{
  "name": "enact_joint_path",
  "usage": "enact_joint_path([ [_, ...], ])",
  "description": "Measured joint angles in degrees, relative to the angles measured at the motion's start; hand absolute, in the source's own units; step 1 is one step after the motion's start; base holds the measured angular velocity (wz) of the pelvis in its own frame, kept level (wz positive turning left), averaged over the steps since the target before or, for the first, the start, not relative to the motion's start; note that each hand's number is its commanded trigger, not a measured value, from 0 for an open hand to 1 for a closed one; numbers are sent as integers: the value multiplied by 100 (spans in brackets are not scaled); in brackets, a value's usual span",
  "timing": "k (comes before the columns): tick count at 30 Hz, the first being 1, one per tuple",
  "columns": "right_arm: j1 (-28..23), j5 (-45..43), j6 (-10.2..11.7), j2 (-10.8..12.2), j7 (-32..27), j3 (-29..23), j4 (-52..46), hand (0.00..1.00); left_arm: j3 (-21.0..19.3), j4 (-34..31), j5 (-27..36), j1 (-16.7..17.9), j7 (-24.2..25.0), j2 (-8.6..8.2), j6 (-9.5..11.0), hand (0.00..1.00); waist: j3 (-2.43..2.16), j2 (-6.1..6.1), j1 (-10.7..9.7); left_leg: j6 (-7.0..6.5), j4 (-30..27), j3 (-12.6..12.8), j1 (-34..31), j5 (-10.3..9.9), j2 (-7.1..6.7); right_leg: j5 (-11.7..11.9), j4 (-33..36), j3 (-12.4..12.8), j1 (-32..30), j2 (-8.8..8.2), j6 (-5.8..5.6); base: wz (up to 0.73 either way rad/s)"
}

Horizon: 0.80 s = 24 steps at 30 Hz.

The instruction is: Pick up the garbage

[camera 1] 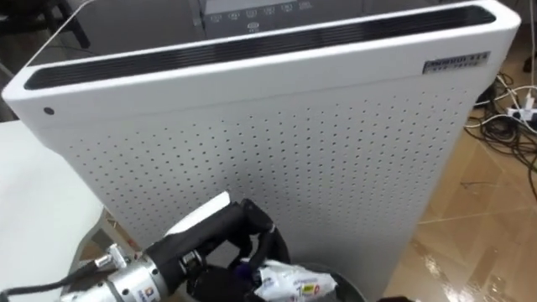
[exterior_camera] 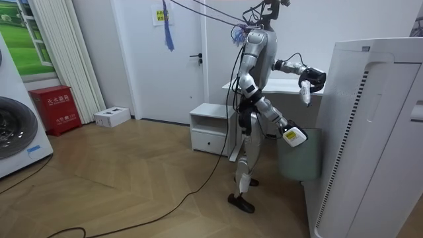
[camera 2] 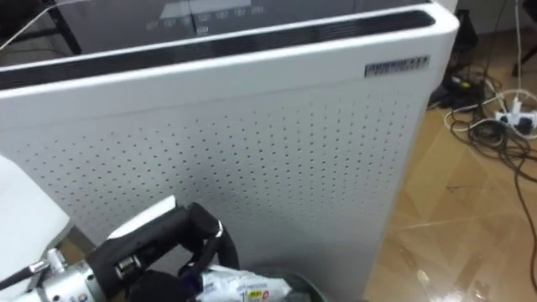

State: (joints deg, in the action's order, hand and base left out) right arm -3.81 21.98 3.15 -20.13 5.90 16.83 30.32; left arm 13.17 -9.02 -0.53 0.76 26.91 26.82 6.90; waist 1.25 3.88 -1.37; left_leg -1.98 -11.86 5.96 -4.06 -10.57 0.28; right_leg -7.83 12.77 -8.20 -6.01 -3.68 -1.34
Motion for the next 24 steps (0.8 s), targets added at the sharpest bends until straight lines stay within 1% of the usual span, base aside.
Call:
enact_joint_path([
  [1, 2, 7, 0, 33, -37, 10, 3, 100, 123, 261, -29, -9, -177, -111, 79, 100, 0, -34, -6, 0, -1, -1, -15, 0, -6, 0, -2, -33, -4, -10, 0, 0],
  [2, 2, 34, 0, 41, -53, 38, 3, 100, 177, 395, -29, -8, -256, -175, 83, 100, 1, -49, -5, 0, -1, 0, -14, 0, -6, 0, -2, -50, -3, -13, 0, 0],
  [4, 12, 110, 4, 53, -91, 158, 3, 100, 364, 893, -28, -9, -503, -340, 85, 100, 12, -114, -7, 0, 4, 3, -25, 0, -6, 0, -5, -66, -14, -14, 0, 0],
  [7, 34, 121, 18, 78, -74, 178, 3, 100, 504, 1200, -30, -12, -652, -417, 85, 100, 14, -149, -27, -1, -23, 2, -120, 1, -7, 2, 10, -60, -109, -14, 3, 0],
  [11, 45, 119, 54, 158, -39, 211, 59, 100, 618, 1539, -54, -61, -842, -511, 127, 100, 17, -157, -47, -2, -30, 4, -139, 1, -4, 3, 13, -52, -128, -8, 5, -1],
  [12, 50, 120, 58, 176, -5, 212, 66, 100, 650, 1651, -155, -78, -904, -551, 126, 72, 17, -159, -50, -2, -39, 11, -178, 1, -3, 5, 33, -40, -177, -7, 8, -5],
  [13, 60, 120, 76, 189, 18, 212, 67, 100, 696, 1737, -206, -94, -941, -572, 127, 52, 19, -162, -49, -2, -65, 15, -247, 1, -3, 5, 77, -30, -255, -10, 8, -5],
  [14, 67, 112, 78, 195, 27, 212, 70, 100, 733, 1788, -258, -113, -961, -580, 127, 0, 20, -164, -53, -2, -77, 16, -278, 1, -3, 5, 94, -29, -294, -11, 8, 0],
  [18, 170, 22, 78, 288, 60, 215, 111, 100, 804, 2125, -292, -117, -1038, -674, 127, 0, 21, -165, -164, -3, -120, 19, -380, 2, -1, 12, 101, -34, -378, -9, 20, 0],
  [24, 176, 10, 83, 325, 64, 213, 110, 100, 836, 2215, -297, -118, -1056, -834, 132, 0, 21, -179, -159, -3, -140, 29, -433, 2, -6, 15, 123, -31, -440, -9, 24, 0],
])
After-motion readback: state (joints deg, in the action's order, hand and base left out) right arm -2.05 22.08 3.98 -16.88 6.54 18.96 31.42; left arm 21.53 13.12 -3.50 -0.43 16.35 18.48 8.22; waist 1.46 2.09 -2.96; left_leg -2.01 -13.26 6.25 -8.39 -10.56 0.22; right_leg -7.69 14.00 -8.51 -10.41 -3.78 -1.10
